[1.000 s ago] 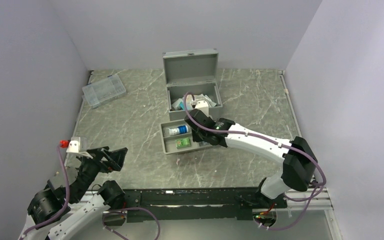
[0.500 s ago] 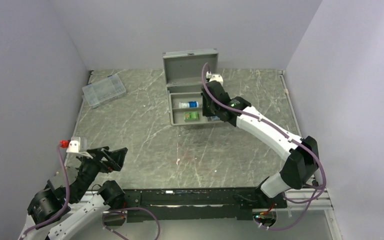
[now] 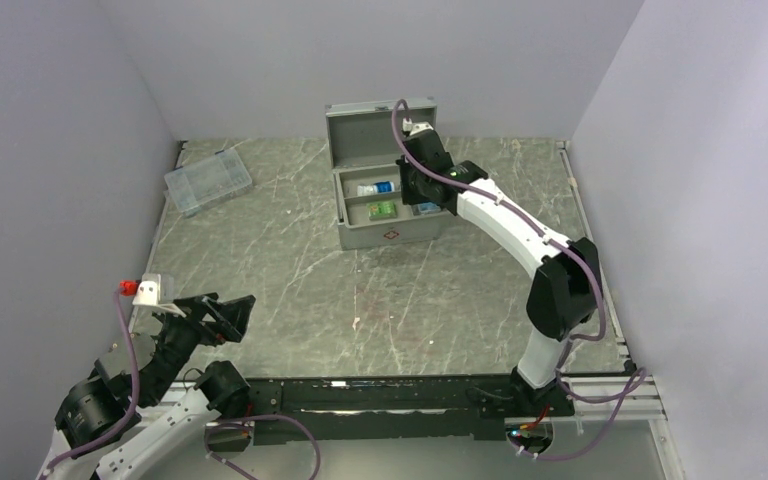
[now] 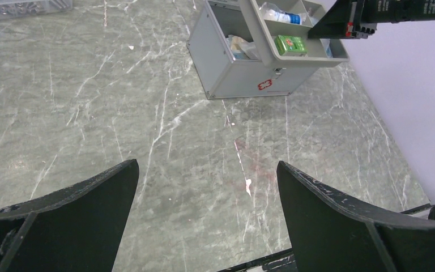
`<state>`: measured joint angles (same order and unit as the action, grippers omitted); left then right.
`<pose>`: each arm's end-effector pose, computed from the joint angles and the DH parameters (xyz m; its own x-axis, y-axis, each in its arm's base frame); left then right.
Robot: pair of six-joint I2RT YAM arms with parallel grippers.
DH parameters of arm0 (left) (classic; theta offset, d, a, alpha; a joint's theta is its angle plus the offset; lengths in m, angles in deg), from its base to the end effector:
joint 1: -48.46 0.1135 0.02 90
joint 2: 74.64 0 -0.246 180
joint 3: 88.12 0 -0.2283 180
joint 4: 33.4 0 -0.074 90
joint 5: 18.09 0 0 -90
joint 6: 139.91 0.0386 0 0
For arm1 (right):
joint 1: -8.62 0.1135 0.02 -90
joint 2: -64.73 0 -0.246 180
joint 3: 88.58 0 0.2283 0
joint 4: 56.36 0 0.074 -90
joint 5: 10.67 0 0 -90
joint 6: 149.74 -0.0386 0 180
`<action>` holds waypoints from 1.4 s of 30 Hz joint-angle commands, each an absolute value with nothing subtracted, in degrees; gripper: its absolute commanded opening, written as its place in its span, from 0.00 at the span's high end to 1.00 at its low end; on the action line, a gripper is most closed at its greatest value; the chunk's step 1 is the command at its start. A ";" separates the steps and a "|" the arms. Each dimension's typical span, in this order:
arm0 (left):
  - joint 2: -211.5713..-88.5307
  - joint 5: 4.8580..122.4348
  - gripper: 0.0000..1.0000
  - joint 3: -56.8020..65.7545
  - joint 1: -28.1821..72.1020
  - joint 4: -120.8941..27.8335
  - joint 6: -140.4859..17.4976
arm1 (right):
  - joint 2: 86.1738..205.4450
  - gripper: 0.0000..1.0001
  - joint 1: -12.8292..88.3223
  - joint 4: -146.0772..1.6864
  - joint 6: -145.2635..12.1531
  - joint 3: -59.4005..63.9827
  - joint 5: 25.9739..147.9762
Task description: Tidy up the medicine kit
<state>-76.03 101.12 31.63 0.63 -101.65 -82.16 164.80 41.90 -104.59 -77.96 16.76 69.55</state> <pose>0.0129 0.0138 0.2973 -0.2654 -0.4008 -0.8769 0.2153 0.8619 -0.4591 0.3149 0.1988 0.3003 -0.6777 -0.0763 -0.7313 -0.2368 0.9643 0.1189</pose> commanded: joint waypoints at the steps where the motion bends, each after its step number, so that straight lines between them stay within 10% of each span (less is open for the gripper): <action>1: -77.32 101.38 0.01 31.12 0.60 -100.31 -82.17 | 166.78 1.00 40.60 -102.34 -75.47 23.55 71.58; 42: -77.63 101.86 0.01 31.12 0.63 -100.32 -82.16 | 182.63 1.00 37.77 -104.91 -77.74 34.68 72.69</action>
<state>-76.80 101.27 31.63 0.63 -101.65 -82.16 181.83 38.42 -105.84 -76.87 32.15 72.42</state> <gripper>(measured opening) 0.989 0.015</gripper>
